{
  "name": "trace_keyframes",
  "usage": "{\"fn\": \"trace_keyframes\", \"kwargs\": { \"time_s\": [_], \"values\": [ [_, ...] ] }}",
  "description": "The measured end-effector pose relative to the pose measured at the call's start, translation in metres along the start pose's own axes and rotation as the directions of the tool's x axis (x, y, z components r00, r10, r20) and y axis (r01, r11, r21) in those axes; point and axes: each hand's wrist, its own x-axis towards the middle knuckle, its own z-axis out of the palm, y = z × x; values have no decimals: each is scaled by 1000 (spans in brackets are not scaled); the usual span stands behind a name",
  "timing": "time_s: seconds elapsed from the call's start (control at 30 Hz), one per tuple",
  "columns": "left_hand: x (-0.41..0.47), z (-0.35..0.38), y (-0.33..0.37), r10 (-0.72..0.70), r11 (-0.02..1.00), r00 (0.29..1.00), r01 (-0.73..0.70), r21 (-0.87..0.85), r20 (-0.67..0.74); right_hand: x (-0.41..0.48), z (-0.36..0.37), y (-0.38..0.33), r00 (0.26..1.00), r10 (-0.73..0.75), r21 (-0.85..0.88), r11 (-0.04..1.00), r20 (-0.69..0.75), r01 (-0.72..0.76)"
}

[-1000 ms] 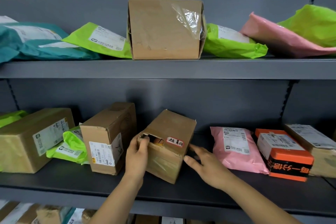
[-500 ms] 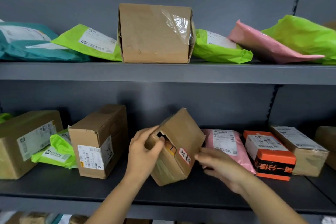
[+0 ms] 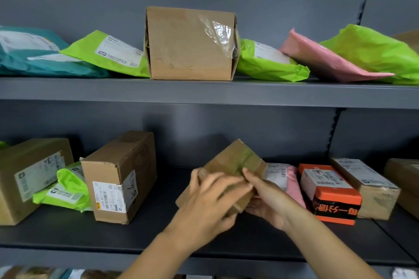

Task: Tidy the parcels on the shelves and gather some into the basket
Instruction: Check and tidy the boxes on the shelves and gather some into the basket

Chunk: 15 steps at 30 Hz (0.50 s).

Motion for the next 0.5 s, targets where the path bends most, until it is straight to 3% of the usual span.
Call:
{"fn": "trace_keyframes", "kwargs": {
  "time_s": [0.2,0.27,0.33,0.4,0.43,0.5],
  "values": [
    [-5,10,16,280,951,954,-291,104,107,10,1,5,993,52,82,996,-107,-43],
    [-1,12,23,298,955,950,-297,-18,93,13,-5,5,989,52,98,994,-141,-38],
    [5,9,29,211,942,977,-193,-276,35,7,-8,-2,994,38,93,995,-105,-28],
    [11,-1,27,-25,897,1000,28,-440,12,-2,-10,-7,995,79,66,995,-57,-75],
    [12,-5,21,-194,860,979,198,-470,58,-4,-12,-9,994,94,40,995,-58,-92],
    [10,-9,2,-516,728,829,557,-401,216,-5,-14,-7,991,102,38,994,-82,-99]
  ]
}}
